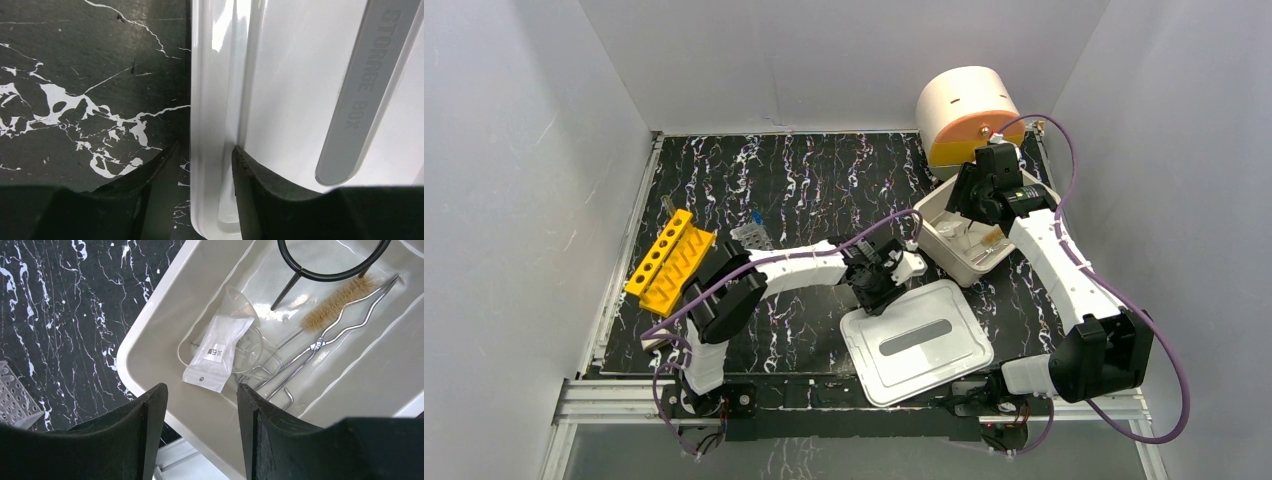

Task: Organize the chemistry lab equipment

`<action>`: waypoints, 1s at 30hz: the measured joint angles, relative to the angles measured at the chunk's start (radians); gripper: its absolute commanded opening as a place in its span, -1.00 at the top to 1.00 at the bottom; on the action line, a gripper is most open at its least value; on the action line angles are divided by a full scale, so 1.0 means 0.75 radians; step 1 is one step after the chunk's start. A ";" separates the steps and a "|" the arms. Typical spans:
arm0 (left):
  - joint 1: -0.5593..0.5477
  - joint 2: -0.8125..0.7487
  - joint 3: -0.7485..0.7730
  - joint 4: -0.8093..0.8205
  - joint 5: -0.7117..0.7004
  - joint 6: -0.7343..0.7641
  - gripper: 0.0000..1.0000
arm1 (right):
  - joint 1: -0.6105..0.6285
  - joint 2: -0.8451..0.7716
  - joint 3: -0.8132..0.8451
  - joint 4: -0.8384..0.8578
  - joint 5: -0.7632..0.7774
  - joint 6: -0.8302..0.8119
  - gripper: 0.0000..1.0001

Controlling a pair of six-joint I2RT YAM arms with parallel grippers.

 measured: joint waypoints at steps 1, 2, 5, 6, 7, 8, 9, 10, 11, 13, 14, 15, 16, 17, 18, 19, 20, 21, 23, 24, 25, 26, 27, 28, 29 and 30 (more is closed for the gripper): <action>0.001 0.002 0.002 0.003 0.003 -0.002 0.25 | 0.000 0.000 0.000 0.000 0.000 0.000 -0.24; 0.001 0.001 0.002 0.005 0.000 -0.003 0.27 | -0.001 0.000 0.000 0.000 -0.001 0.000 -0.24; -0.001 0.002 0.003 0.007 -0.004 -0.008 0.44 | -0.001 0.000 0.000 0.001 0.000 0.000 -0.24; -0.001 0.002 0.003 0.008 -0.003 -0.009 0.55 | -0.001 0.000 0.000 0.001 -0.001 0.000 -0.23; -0.002 0.002 0.004 0.008 -0.005 -0.007 0.69 | -0.001 0.000 0.000 0.001 0.000 0.000 -0.24; -0.004 0.003 0.006 0.007 -0.012 -0.006 0.79 | -0.001 0.000 0.000 0.002 0.000 0.000 -0.24; -0.006 0.002 0.007 0.004 -0.013 -0.002 0.89 | -0.001 0.000 0.000 0.002 0.000 0.000 -0.24; -0.007 0.003 0.012 -0.004 -0.016 0.005 0.98 | -0.001 0.000 0.000 0.002 0.000 0.000 -0.24; -0.007 0.003 0.014 -0.008 -0.019 0.006 1.00 | -0.001 0.000 0.000 0.002 0.000 0.000 -0.24; -0.007 0.002 0.019 -0.020 -0.031 0.012 1.00 | -0.001 0.000 0.000 0.002 0.000 0.000 -0.24; -0.007 0.003 0.020 -0.025 -0.036 0.015 1.00 | -0.001 0.000 0.000 0.003 0.000 0.000 -0.24; -0.008 0.003 0.020 -0.031 -0.040 0.016 1.00 | -0.001 0.000 0.000 0.003 0.000 0.000 -0.24; -0.008 0.002 0.020 -0.035 -0.043 0.018 1.00 | -0.001 0.000 0.000 0.003 0.000 0.000 -0.24; -0.008 -0.001 0.020 -0.043 -0.045 0.020 1.00 | -0.001 0.000 0.000 0.003 -0.001 0.000 -0.24; -0.008 -0.003 0.020 -0.056 -0.048 0.023 1.00 | -0.001 0.000 0.000 0.004 -0.001 0.000 -0.24; -0.008 -0.005 0.020 -0.068 -0.053 0.025 1.00 | -0.001 0.000 0.000 0.004 -0.001 -0.001 -0.24; -0.008 -0.008 0.020 -0.076 -0.055 0.028 1.00 | -0.001 0.000 0.000 0.004 -0.002 0.000 -0.24; -0.008 -0.012 0.020 -0.094 -0.062 0.031 1.00 | -0.001 0.000 0.000 0.004 -0.004 -0.001 -0.24; -0.007 -0.025 0.016 -0.147 -0.084 0.036 1.00 | -0.001 0.000 0.000 0.004 -0.005 -0.001 -0.24; -0.005 -0.038 0.012 -0.171 -0.101 0.040 1.00 | -0.001 0.000 0.000 0.005 -0.007 -0.001 -0.24; -0.004 -0.054 0.002 -0.190 -0.117 0.044 1.00 | -0.001 0.000 0.000 0.006 -0.008 0.000 -0.24; -0.004 -0.076 -0.007 -0.210 -0.136 0.050 1.00 | -0.002 0.000 0.000 0.008 -0.009 -0.001 -0.24; -0.004 -0.102 -0.015 -0.227 -0.152 0.053 1.00 | -0.002 0.000 0.000 0.011 -0.009 0.000 -0.24; -0.004 -0.130 -0.022 -0.244 -0.165 0.060 1.00 | -0.002 0.000 0.000 0.014 -0.010 0.000 -0.23; -0.004 -0.158 -0.027 -0.261 -0.175 0.065 1.00 | -0.002 0.000 0.000 0.016 -0.011 0.000 -0.24; -0.004 -0.189 -0.028 -0.284 -0.185 0.069 1.00 | -0.002 0.000 0.000 0.018 -0.013 0.000 -0.24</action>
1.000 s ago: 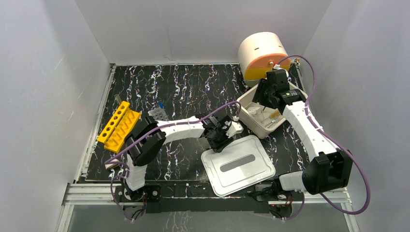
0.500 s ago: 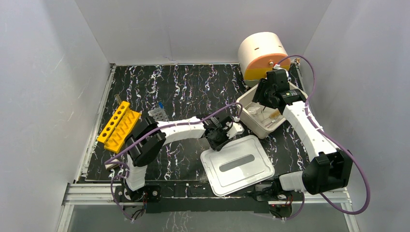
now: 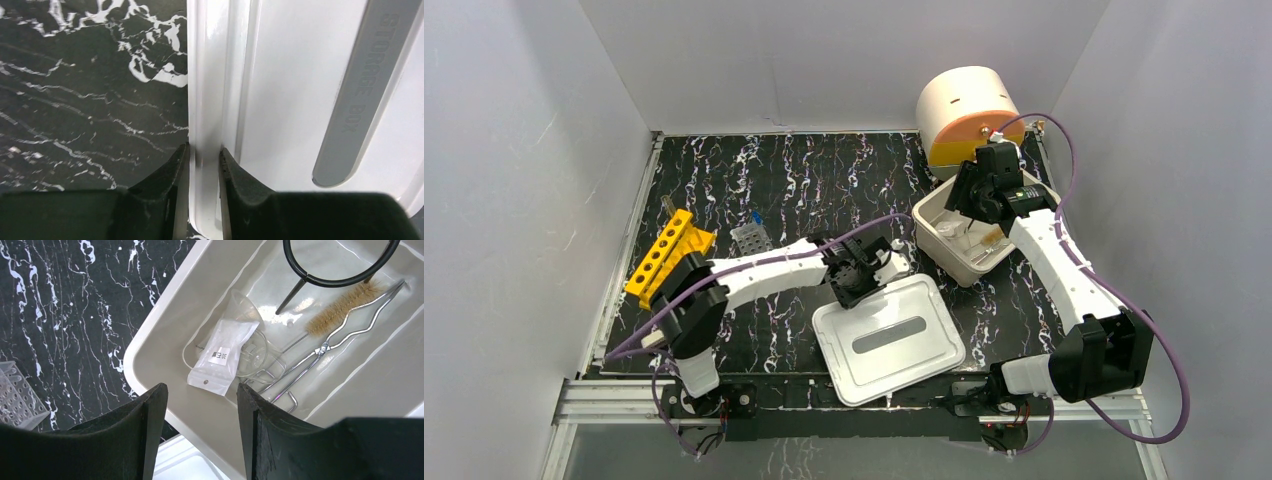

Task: Organize the chemistry lab equipment

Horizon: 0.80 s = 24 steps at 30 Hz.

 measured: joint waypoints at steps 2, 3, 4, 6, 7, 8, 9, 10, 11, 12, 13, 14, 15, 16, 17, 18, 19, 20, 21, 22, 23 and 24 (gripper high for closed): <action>0.004 -0.065 -0.001 -0.030 -0.018 0.007 1.00 | -0.002 0.000 0.001 0.009 -0.009 0.000 -0.24; 0.007 -0.097 -0.002 -0.039 -0.021 0.011 1.00 | -0.004 0.000 0.001 0.016 -0.019 0.000 -0.24; 0.011 -0.119 -0.002 -0.045 -0.024 0.012 1.00 | -0.005 0.000 0.001 0.020 -0.032 -0.001 -0.25; 0.032 -0.183 -0.011 -0.054 -0.027 0.021 1.00 | -0.006 0.001 0.001 0.030 -0.064 -0.006 -0.27; 0.046 -0.209 -0.016 -0.058 -0.027 0.025 1.00 | -0.007 0.001 0.001 0.033 -0.074 -0.009 -0.28; 0.061 -0.227 -0.019 -0.062 -0.027 0.028 1.00 | -0.007 0.001 0.001 0.037 -0.087 -0.013 -0.29; 0.085 -0.247 -0.022 -0.068 -0.024 0.033 1.00 | -0.007 0.001 0.001 0.045 -0.109 -0.021 -0.31; 0.115 -0.262 -0.022 -0.074 -0.019 0.038 1.00 | -0.007 0.001 0.001 0.054 -0.132 -0.028 -0.32; 0.136 -0.271 -0.022 -0.078 -0.015 0.042 1.00 | -0.007 0.001 0.002 0.061 -0.148 -0.034 -0.33; 0.158 -0.278 -0.022 -0.083 -0.010 0.045 1.00 | -0.007 0.001 0.002 0.065 -0.163 -0.037 -0.34; 0.181 -0.286 -0.023 -0.091 -0.004 0.047 1.00 | -0.007 0.001 0.003 0.068 -0.183 -0.039 -0.36; 0.201 -0.294 -0.025 -0.097 0.001 0.051 1.00 | -0.007 0.001 0.004 0.072 -0.203 -0.040 -0.37; 0.225 -0.307 -0.032 -0.099 0.006 0.052 1.00 | -0.007 0.001 0.007 0.077 -0.221 -0.040 -0.39; 0.243 -0.320 -0.040 -0.102 0.009 0.052 1.00 | -0.007 0.001 0.009 0.084 -0.241 -0.040 -0.41; 0.260 -0.335 -0.047 -0.107 0.016 0.055 1.00 | -0.007 0.001 0.010 0.088 -0.252 -0.040 -0.43; 0.277 -0.355 -0.056 -0.108 0.023 0.056 1.00 | -0.007 0.001 0.014 0.093 -0.274 -0.039 -0.45; 0.297 -0.380 -0.069 -0.110 0.028 0.057 1.00 | -0.007 0.001 0.016 0.098 -0.288 -0.037 -0.47; 0.310 -0.400 -0.077 -0.109 0.030 0.058 1.00 | -0.007 0.001 0.017 0.103 -0.304 -0.036 -0.48; 0.330 -0.421 -0.086 -0.107 0.033 0.059 1.00 | -0.007 0.001 0.018 0.112 -0.324 -0.034 -0.50; 0.346 -0.440 -0.093 -0.108 0.036 0.060 1.00 | -0.007 0.001 0.018 0.123 -0.342 -0.027 -0.52; 0.371 -0.465 -0.103 -0.103 0.038 0.059 1.00 | -0.007 0.002 0.018 0.132 -0.363 -0.022 -0.53; 0.390 -0.481 -0.107 -0.103 0.037 0.058 1.00 | -0.007 0.002 0.018 0.141 -0.387 -0.011 -0.54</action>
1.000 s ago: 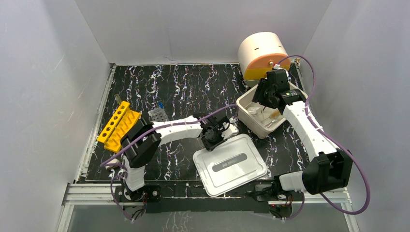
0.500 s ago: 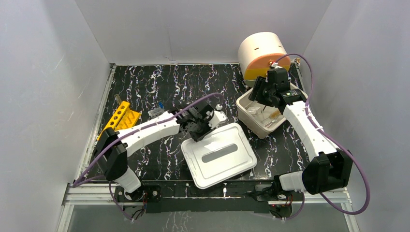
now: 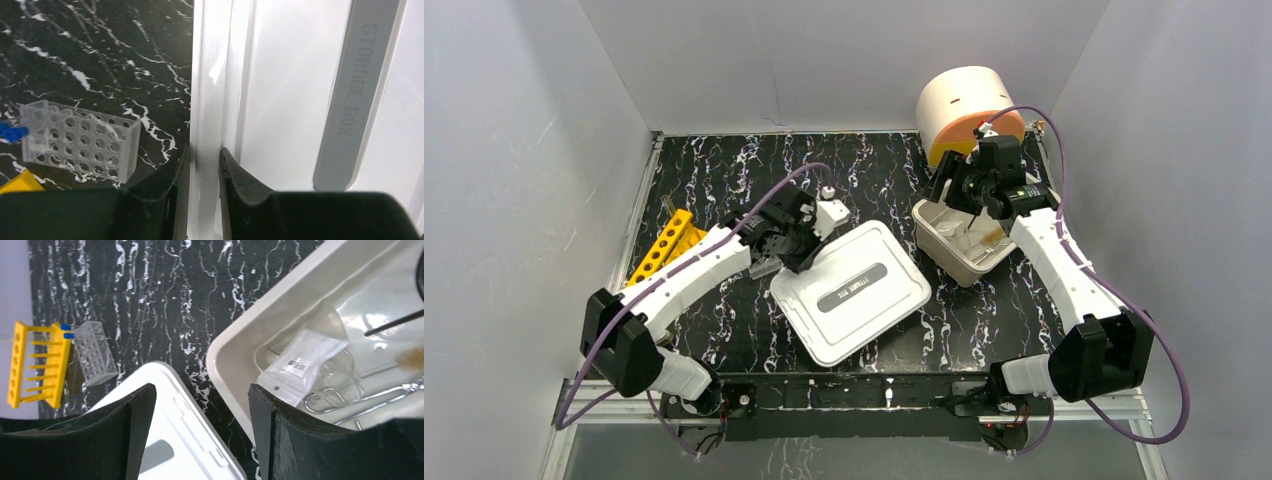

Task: Organize the chemistry lab equipment

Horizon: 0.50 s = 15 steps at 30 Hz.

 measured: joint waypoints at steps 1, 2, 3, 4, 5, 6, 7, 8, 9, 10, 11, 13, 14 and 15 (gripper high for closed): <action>0.022 -0.017 -0.005 0.004 -0.001 -0.003 1.00 | 0.000 0.001 0.000 0.008 -0.016 0.009 -0.56; 0.050 -0.038 -0.012 0.015 -0.002 -0.006 1.00 | 0.000 0.002 0.000 0.016 -0.036 0.016 -0.56; 0.068 -0.054 -0.017 0.021 -0.004 -0.009 1.00 | 0.000 0.004 0.001 0.025 -0.055 0.027 -0.57; 0.092 -0.073 -0.023 0.028 -0.009 -0.014 1.00 | 0.000 0.008 0.003 0.031 -0.076 0.042 -0.58; 0.113 -0.091 -0.027 0.036 -0.013 -0.021 1.00 | 0.000 0.013 0.006 0.038 -0.095 0.050 -0.58; 0.133 -0.105 -0.029 0.047 -0.019 -0.030 1.00 | 0.000 0.019 0.009 0.050 -0.115 0.061 -0.59; 0.154 -0.118 -0.030 0.061 -0.023 -0.041 1.00 | 0.001 0.024 0.011 0.058 -0.132 0.074 -0.59; 0.173 -0.127 -0.030 0.075 -0.027 -0.056 1.00 | 0.001 0.030 0.015 0.063 -0.147 0.086 -0.59; 0.191 -0.133 -0.030 0.090 -0.028 -0.074 1.00 | 0.000 0.035 0.017 0.070 -0.161 0.095 -0.60; 0.207 -0.135 -0.030 0.105 -0.028 -0.096 1.00 | 0.001 0.040 0.017 0.080 -0.174 0.116 -0.62; 0.222 -0.134 -0.029 0.119 -0.028 -0.120 1.00 | 0.001 0.043 0.017 0.085 -0.183 0.126 -0.63; 0.245 -0.125 -0.025 0.142 -0.025 -0.176 1.00 | 0.001 0.045 0.017 0.092 -0.199 0.161 -0.68; 0.254 -0.116 -0.018 0.151 -0.021 -0.208 1.00 | 0.000 0.045 0.017 0.095 -0.204 0.176 -0.71; 0.264 -0.103 -0.006 0.163 -0.015 -0.249 1.00 | 0.000 0.045 0.017 0.100 -0.209 0.193 -0.73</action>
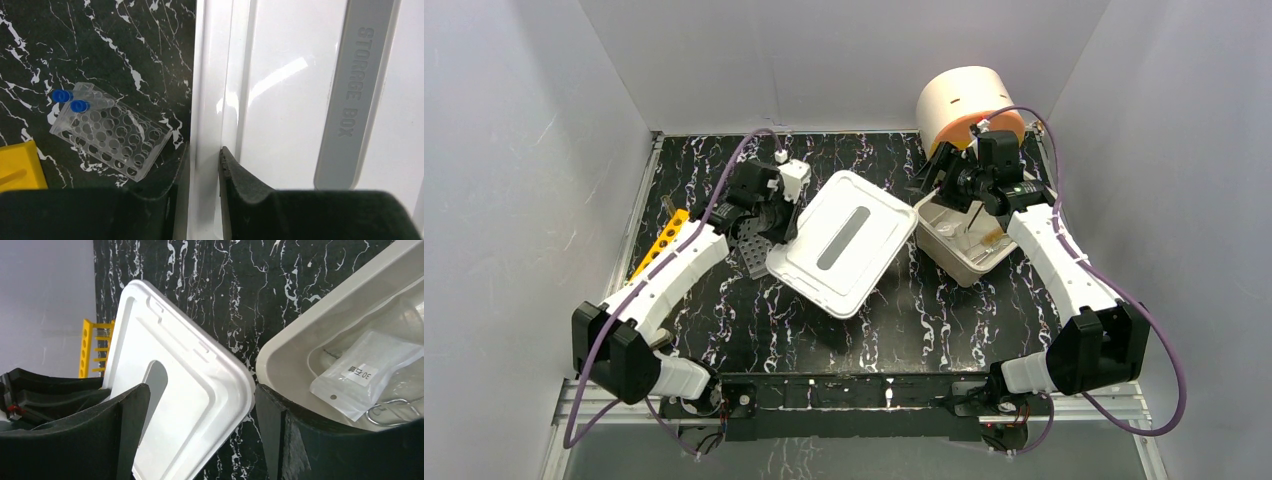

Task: Organize the chemistry lab equipment

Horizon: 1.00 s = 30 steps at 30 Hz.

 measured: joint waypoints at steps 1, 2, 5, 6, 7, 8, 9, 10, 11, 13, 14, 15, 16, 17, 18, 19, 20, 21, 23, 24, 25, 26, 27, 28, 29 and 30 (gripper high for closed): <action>0.007 0.013 0.013 0.011 0.007 -0.035 1.00 | 0.000 0.000 0.000 0.004 -0.005 0.015 -0.75; 0.013 0.027 0.028 0.020 0.011 -0.068 1.00 | 0.000 0.000 0.000 0.010 -0.013 0.031 -0.76; 0.033 0.070 0.090 0.037 0.019 -0.156 1.00 | 0.000 0.000 -0.002 0.049 -0.064 0.076 -0.77; 0.039 0.085 0.111 0.046 0.025 -0.181 1.00 | 0.000 0.000 -0.003 0.066 -0.084 0.097 -0.77; 0.045 0.100 0.130 0.060 0.034 -0.204 1.00 | 0.000 0.000 -0.005 0.079 -0.105 0.114 -0.77; 0.051 0.107 0.141 0.066 0.039 -0.221 1.00 | 0.001 0.000 -0.007 0.086 -0.112 0.123 -0.77; 0.059 0.116 0.154 0.070 0.044 -0.244 1.00 | 0.001 0.000 -0.011 0.097 -0.125 0.137 -0.77; 0.065 0.121 0.161 0.071 0.047 -0.259 1.00 | 0.001 0.000 -0.013 0.101 -0.132 0.146 -0.77; 0.075 0.125 0.170 0.073 0.056 -0.279 1.00 | 0.001 0.000 -0.018 0.105 -0.135 0.159 -0.77; 0.091 0.128 0.174 0.077 0.071 -0.305 1.00 | 0.000 0.000 -0.033 0.114 -0.143 0.175 -0.76; 0.098 0.129 0.177 0.079 0.080 -0.320 1.00 | 0.000 0.001 -0.040 0.115 -0.146 0.182 -0.76; 0.105 0.135 0.185 0.080 0.095 -0.337 1.00 | 0.000 0.001 -0.048 0.119 -0.151 0.190 -0.75; 0.110 0.143 0.193 0.084 0.109 -0.351 1.00 | 0.000 0.001 -0.056 0.123 -0.160 0.198 -0.74; 0.114 0.154 0.202 0.097 0.127 -0.366 1.00 | 0.000 0.002 -0.060 0.126 -0.171 0.205 -0.72; 0.118 0.164 0.207 0.105 0.140 -0.378 1.00 | 0.000 0.004 -0.064 0.137 -0.184 0.211 -0.70; 0.120 0.171 0.209 0.117 0.156 -0.389 1.00 | 0.000 0.007 -0.067 0.146 -0.196 0.218 -0.66; 0.122 0.182 0.209 0.134 0.180 -0.405 1.00 | 0.000 0.011 -0.071 0.164 -0.211 0.232 -0.61; 0.122 0.191 0.209 0.143 0.197 -0.416 1.00 | 0.000 0.018 -0.075 0.179 -0.228 0.245 -0.52; 0.122 0.209 0.209 0.162 0.231 -0.438 1.00 | 0.000 0.031 -0.087 0.215 -0.257 0.272 -0.33; 0.121 0.216 0.209 0.168 0.247 -0.449 1.00 | 0.000 0.036 -0.106 0.253 -0.283 0.293 -0.14; 0.121 0.222 0.209 0.172 0.261 -0.460 1.00 | 0.000 0.037 -0.121 0.279 -0.300 0.314 -0.05; 0.121 0.225 0.210 0.175 0.271 -0.468 1.00 | 0.000 0.037 -0.136 0.299 -0.318 0.335 0.12; 0.121 0.228 0.211 0.179 0.277 -0.474 1.00 | 0.000 0.037 -0.148 0.320 -0.330 0.353 0.36; 0.121 0.232 0.213 0.183 0.281 -0.478 1.00 | 0.000 0.034 -0.168 0.357 -0.342 0.381 0.53; 0.121 0.236 0.215 0.183 0.281 -0.479 1.00 | 0.000 0.030 -0.185 0.385 -0.347 0.407 0.66; 0.122 0.241 0.215 0.182 0.289 -0.481 1.00 | 0.000 0.019 -0.205 0.428 -0.362 0.443 0.72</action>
